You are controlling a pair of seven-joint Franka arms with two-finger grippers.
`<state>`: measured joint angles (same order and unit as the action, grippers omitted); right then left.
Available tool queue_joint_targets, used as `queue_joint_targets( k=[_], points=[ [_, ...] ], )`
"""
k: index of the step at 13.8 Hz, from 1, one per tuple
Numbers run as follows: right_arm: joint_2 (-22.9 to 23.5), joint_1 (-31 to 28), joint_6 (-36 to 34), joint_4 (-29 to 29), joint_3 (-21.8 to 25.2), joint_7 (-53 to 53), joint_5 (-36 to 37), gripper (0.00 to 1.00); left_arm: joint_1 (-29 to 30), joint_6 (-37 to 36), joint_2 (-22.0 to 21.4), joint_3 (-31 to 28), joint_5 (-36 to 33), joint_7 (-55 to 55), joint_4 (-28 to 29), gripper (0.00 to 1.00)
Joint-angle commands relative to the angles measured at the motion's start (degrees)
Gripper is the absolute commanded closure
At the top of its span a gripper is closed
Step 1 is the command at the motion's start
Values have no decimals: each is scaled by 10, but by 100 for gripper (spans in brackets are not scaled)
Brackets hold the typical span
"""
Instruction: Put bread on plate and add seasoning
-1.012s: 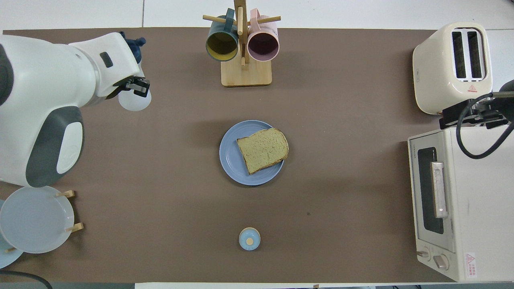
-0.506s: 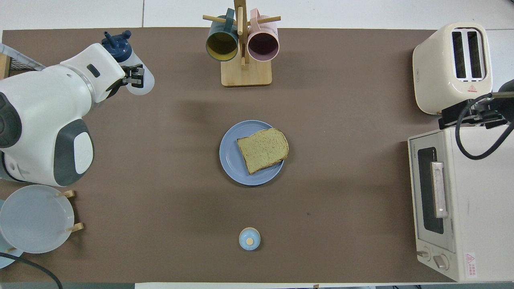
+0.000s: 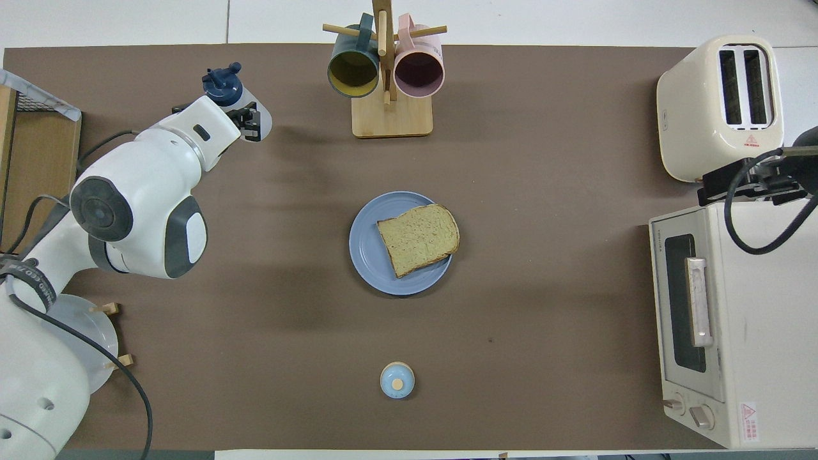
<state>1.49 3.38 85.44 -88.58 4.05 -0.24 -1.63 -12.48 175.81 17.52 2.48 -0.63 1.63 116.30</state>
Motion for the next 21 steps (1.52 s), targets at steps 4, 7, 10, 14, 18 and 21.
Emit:
queue_joint_targets(
  k=[4, 7, 10, 14, 18, 21],
  points=[
    [-10, -4, 9, -11, -5, -3, 10, 0, 5, 133, 74, 2, 5, 21, -1, 100],
    [-10, -3, 9, -11, -5, -2, 10, 0, 8, 165, 94, 0, 4, 49, -3, 100],
    [-10, -4, 9, -11, -5, -4, 10, 0, 17, 163, 95, 0, 4, 55, -12, 100],
    [-10, -3, 9, -11, -5, -3, 10, 0, 24, 143, 102, 0, 2, 62, -17, 88],
    [-10, -4, 9, -11, -5, -4, 10, 0, 23, 112, 113, 0, 2, 62, -38, 69],
    [-10, -4, 9, -11, -5, -4, 9, 0, 25, 85, 113, 0, 2, 61, -49, 27]
  ],
)
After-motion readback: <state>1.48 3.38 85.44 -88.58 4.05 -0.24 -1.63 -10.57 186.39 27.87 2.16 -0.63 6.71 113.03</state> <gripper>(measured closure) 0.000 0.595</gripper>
